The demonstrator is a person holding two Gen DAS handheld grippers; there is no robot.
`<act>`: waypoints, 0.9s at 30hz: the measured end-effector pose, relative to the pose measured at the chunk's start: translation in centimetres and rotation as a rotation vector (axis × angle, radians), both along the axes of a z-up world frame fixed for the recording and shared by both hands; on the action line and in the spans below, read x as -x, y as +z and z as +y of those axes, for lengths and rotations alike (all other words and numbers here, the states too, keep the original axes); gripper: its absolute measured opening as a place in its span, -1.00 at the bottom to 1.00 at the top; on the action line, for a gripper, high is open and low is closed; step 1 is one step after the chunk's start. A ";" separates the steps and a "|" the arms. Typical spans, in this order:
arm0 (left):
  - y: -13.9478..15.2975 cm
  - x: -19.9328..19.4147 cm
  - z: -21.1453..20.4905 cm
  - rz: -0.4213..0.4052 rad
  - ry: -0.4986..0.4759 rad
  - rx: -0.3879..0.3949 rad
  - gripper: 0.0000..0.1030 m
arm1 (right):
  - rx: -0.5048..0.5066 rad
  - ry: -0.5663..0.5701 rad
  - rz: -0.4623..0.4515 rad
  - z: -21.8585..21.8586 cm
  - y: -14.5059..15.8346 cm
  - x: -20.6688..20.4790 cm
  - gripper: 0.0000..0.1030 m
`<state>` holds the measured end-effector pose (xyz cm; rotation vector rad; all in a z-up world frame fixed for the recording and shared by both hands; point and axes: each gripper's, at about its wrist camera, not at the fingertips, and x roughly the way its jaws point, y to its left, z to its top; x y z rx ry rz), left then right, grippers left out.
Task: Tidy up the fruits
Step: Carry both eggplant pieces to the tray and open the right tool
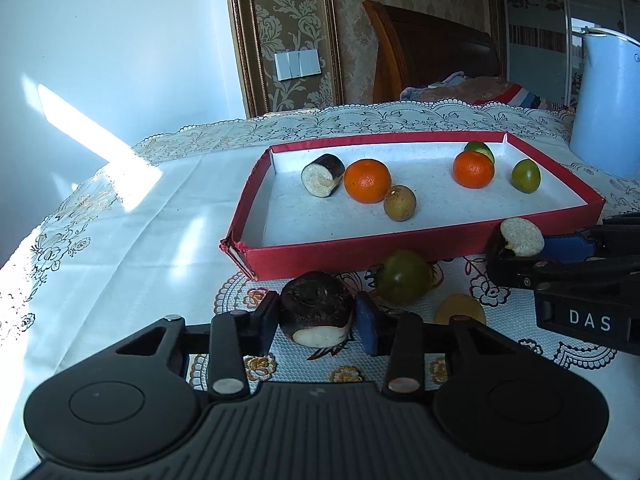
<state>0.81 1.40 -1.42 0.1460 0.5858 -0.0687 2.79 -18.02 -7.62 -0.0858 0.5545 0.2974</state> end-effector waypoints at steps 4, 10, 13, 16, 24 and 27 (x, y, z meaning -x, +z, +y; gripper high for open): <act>0.4 0.5 0.2 -0.028 0.000 0.016 -0.23 | -0.004 -0.003 -0.019 -0.2 0.2 0.5 -0.42; 0.7 0.6 0.5 -0.042 0.012 0.043 -0.23 | -0.010 -0.007 -0.036 -0.4 0.5 0.8 -0.42; 0.7 0.7 0.4 -0.049 0.010 0.042 -0.23 | -0.015 -0.008 -0.045 -0.5 0.6 0.9 -0.42; 0.8 0.9 0.3 -0.062 0.010 0.038 -0.22 | -0.020 -0.013 -0.061 -0.6 0.9 1.1 -0.42; 2.1 1.1 0.0 -0.094 0.001 0.079 -0.22 | -0.035 -0.049 -0.137 -1.4 1.8 1.7 -0.43; 2.5 0.9 -0.1 -0.092 0.003 0.085 -0.22 | -0.033 -0.055 -0.142 -1.5 1.9 1.7 -0.42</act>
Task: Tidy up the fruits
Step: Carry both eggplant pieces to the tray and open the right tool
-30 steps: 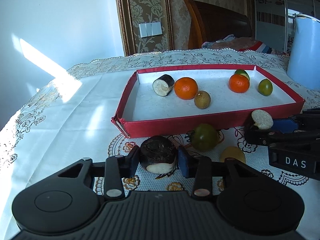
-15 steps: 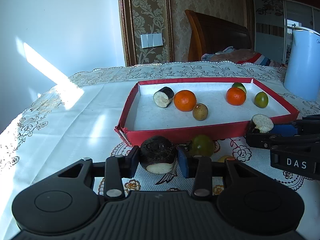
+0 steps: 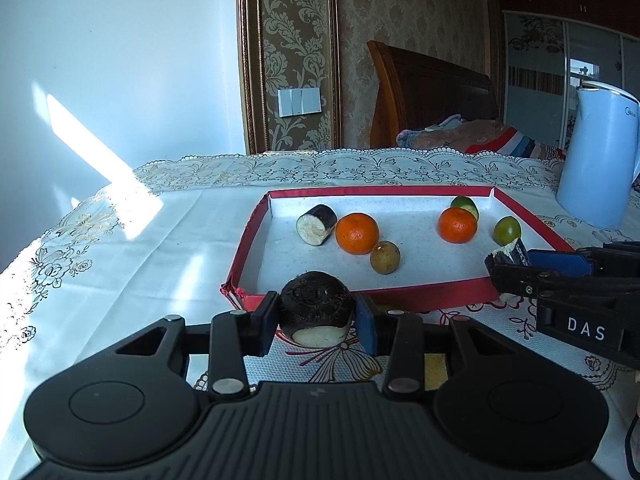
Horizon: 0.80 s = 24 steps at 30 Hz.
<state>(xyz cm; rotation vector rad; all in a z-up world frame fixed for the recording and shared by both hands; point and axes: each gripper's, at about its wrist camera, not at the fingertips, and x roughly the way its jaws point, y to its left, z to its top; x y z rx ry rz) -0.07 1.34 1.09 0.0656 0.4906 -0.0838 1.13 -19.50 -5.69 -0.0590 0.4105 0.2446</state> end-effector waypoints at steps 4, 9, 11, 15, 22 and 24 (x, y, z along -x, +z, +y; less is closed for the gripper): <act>0.2 -0.4 0.1 0.014 0.008 0.015 -0.22 | -0.008 -0.003 -0.011 -0.1 0.2 0.1 -0.42; 0.4 -0.5 0.1 0.021 0.010 0.024 -0.22 | -0.030 -0.019 -0.029 -0.6 0.5 0.3 -0.42; 0.6 -0.7 -0.1 0.021 0.010 0.020 -0.22 | -0.031 -0.030 -0.034 -0.8 0.5 0.3 -0.42; 1.0 -1.2 -0.9 0.026 0.000 0.028 -0.22 | -0.029 -0.044 -0.046 -0.9 0.7 0.2 -0.42; 1.2 -2.6 -2.6 0.033 -0.016 0.007 -0.23 | -0.008 -0.065 -0.085 -0.9 1.1 0.2 -0.72; 1.1 -2.9 -2.9 0.037 -0.019 0.005 -0.23 | 0.011 -0.066 -0.074 -0.8 1.1 -0.2 -0.72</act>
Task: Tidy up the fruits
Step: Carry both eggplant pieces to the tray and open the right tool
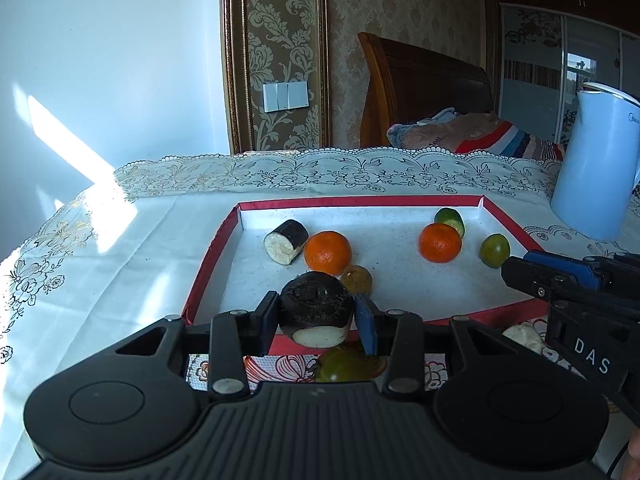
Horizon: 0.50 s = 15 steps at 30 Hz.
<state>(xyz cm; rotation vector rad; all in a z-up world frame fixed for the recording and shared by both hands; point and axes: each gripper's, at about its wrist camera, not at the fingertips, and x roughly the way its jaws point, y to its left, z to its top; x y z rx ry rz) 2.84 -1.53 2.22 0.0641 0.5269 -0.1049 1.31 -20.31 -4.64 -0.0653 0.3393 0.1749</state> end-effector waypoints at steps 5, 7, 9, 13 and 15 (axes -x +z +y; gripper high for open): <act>-0.5 -0.5 0.0 -0.008 0.012 0.017 -0.23 | -0.070 -0.011 0.030 -2.1 0.2 -0.3 -0.57; -0.7 -0.6 0.4 -0.010 0.017 0.026 -0.22 | -0.080 -0.009 0.036 -2.8 0.4 0.1 -0.11; -0.9 -0.8 0.9 -0.004 0.028 0.039 -0.22 | -0.074 0.008 0.041 -3.3 0.2 0.5 0.29; -1.1 -1.3 1.5 0.001 0.042 0.058 -0.22 | -0.061 -0.039 0.039 -4.3 -0.3 1.0 0.35; -1.1 -1.6 1.7 0.001 0.050 0.057 -0.22 | -0.074 -0.051 0.061 -4.8 -0.4 0.7 0.36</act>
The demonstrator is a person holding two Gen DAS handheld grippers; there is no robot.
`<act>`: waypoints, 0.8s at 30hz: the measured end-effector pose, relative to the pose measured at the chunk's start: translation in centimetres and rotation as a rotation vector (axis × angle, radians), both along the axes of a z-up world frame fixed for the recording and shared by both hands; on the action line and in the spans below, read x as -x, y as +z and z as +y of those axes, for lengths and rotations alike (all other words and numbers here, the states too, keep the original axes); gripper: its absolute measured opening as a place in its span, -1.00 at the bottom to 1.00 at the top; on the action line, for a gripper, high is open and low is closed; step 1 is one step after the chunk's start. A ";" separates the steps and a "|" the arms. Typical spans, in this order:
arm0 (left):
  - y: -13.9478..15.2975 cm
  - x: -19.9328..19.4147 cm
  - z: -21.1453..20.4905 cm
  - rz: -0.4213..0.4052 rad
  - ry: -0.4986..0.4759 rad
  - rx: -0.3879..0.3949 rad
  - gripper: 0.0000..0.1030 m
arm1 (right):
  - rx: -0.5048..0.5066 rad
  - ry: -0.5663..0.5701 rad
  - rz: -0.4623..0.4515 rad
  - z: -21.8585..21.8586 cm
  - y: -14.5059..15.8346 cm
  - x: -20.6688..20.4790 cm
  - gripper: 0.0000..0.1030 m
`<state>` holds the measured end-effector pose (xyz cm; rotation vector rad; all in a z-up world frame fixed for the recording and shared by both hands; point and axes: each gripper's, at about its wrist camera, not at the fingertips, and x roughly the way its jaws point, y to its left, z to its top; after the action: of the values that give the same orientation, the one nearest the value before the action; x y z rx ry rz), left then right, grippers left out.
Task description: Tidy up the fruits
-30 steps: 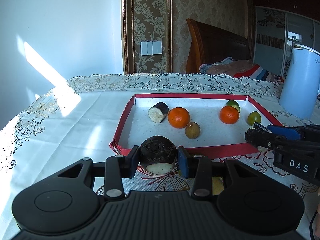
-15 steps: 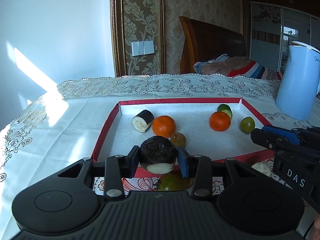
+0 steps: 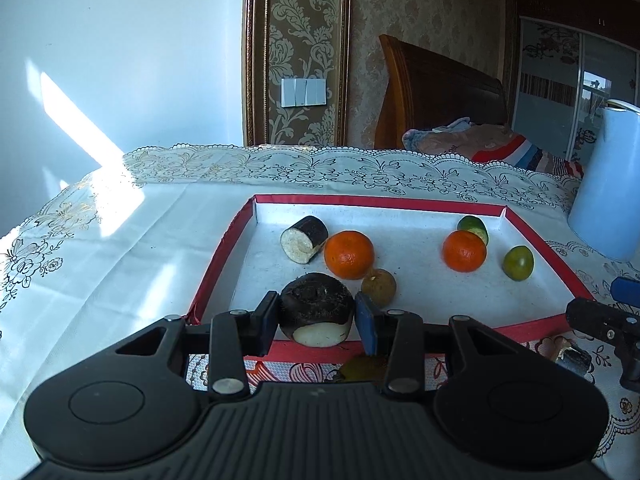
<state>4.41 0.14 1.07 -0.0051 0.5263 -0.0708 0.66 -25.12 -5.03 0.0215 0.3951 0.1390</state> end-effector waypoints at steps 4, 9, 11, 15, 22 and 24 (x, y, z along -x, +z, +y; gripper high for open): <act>0.0 -0.1 0.5 0.003 0.008 0.022 -0.22 | -0.008 0.080 0.057 -0.6 -0.8 0.5 0.56; -0.1 -0.1 0.5 0.002 0.003 0.021 -0.22 | 0.080 0.106 0.088 1.0 -1.9 0.6 0.56; -0.1 0.0 0.3 -0.003 0.003 0.006 -0.22 | 0.109 0.115 0.107 1.6 -2.4 0.3 0.40; -0.2 0.0 0.0 -0.006 0.002 -0.013 -0.22 | 0.127 0.129 0.168 2.1 -3.0 -0.6 -0.35; -0.2 -0.2 0.3 -0.002 0.016 -0.002 -0.22 | 0.128 0.081 0.050 2.0 -1.7 0.6 -0.39; -0.2 -0.4 0.4 0.001 0.026 -0.001 -0.22 | 0.147 0.061 -0.001 2.2 -0.7 0.5 -0.39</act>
<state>4.85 0.57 0.86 -0.0110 0.5274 -0.0450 0.16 -22.94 -5.73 -0.1359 0.4040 0.1700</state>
